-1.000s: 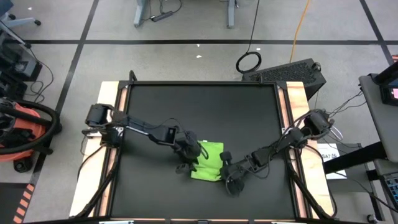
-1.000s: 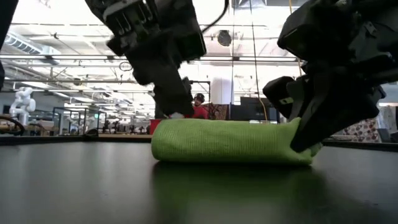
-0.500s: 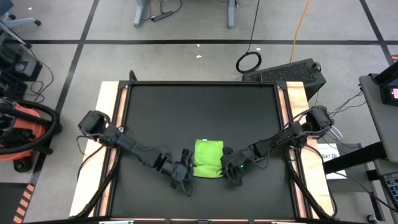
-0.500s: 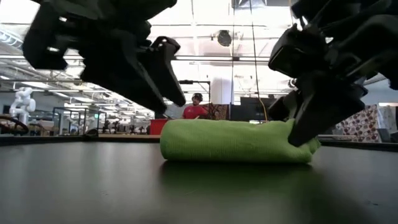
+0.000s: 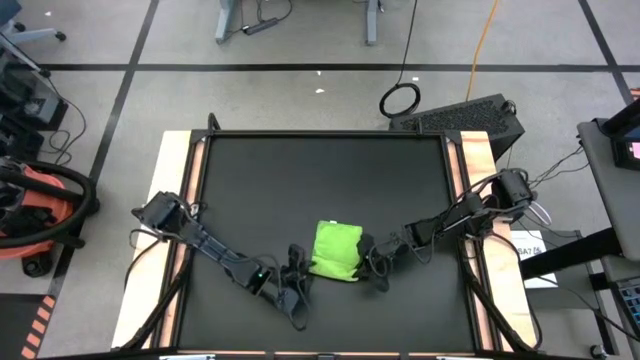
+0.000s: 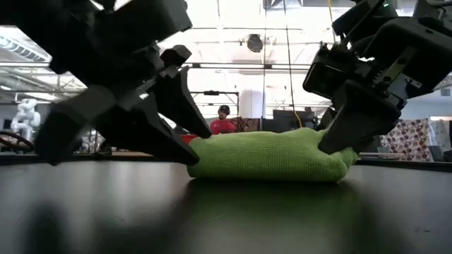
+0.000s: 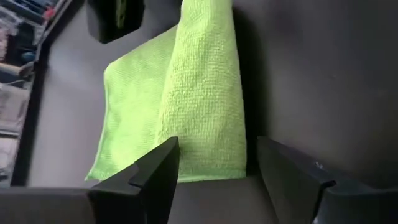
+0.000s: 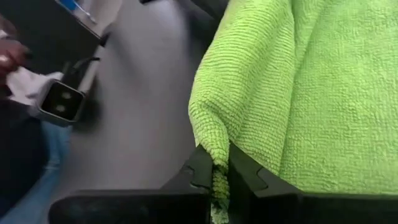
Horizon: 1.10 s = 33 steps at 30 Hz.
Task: Roll towel into tight, uniform cylinder
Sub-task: Roll the green towel
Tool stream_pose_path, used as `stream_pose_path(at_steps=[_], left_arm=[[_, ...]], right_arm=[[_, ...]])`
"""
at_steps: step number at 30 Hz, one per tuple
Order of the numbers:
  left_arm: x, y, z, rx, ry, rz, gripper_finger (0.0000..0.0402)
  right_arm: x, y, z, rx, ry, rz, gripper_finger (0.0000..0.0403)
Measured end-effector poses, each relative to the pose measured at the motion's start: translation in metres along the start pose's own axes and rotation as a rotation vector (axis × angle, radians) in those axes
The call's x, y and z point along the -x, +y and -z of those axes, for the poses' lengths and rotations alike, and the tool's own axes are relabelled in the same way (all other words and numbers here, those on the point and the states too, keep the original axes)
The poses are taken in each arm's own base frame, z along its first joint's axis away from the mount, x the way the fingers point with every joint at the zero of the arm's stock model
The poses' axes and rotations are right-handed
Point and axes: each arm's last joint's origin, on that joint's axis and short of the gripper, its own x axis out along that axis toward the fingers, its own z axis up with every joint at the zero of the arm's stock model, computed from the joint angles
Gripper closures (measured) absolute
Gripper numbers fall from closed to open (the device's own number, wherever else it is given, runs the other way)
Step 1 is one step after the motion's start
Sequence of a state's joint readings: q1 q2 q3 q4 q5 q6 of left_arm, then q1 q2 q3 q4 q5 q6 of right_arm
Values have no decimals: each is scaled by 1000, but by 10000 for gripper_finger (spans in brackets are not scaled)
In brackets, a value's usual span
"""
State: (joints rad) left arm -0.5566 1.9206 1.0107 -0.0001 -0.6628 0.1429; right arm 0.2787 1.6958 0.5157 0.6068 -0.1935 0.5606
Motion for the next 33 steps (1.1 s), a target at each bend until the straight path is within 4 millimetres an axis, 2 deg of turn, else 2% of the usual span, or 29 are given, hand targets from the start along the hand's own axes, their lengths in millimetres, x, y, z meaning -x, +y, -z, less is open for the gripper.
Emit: stream_pose_path(at_steps=[9, 12, 16, 21, 23, 28, 33], left_arm=[[-17, -7, 5, -4, 1, -87, 180], [-19, -6, 4, 10, -7, -90, 193], [-21, -4, 5, 12, -3, -90, 254], [-25, -1, 5, -7, -8, -27, 371], [-26, -1, 5, -27, -18, 8, 387], [-28, -1, 4, -61, -55, 156, 389], [-38, 11, 7, 52, -58, 337, 392]], right_arm=[[1, 1, -4, -51, -21, -63, 392], [2, 0, -4, -70, -21, -62, 392], [2, -2, -5, -83, -11, -75, 392], [2, -1, -5, -59, -2, -96, 387], [2, -2, -3, -32, 17, -86, 381], [2, -5, 3, 50, 73, -56, 336], [5, 5, 4, 174, 75, -71, 237]])
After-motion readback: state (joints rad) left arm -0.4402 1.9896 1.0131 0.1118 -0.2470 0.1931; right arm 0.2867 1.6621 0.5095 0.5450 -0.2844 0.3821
